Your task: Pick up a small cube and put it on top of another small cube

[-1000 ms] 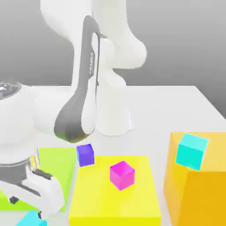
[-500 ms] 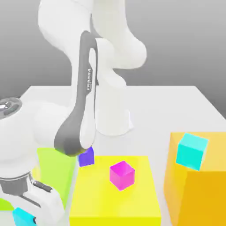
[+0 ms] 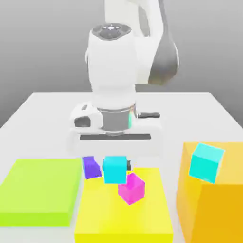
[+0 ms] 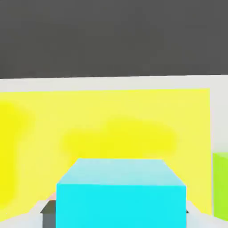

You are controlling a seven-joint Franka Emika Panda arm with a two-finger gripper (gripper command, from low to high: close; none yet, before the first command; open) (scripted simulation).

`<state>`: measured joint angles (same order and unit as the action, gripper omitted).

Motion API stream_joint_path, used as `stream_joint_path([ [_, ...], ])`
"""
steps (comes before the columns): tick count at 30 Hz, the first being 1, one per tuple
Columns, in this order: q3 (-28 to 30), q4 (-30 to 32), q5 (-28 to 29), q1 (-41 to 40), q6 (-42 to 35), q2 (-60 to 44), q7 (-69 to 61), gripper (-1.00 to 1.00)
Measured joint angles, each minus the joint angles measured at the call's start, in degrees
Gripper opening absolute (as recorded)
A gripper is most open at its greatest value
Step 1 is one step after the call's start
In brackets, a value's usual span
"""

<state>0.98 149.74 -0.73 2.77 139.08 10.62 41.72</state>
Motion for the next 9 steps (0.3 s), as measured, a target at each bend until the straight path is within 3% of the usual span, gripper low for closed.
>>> stream_joint_path([
  [5,-0.8,3.5,0.6,0.8,8.5,-5.1,-0.4,-1.00],
  [6,-0.9,3.8,0.6,0.8,10.1,-6.3,-0.3,1.00],
  [9,-0.8,3.8,0.6,0.8,10.1,-6.3,-0.3,1.00],
])
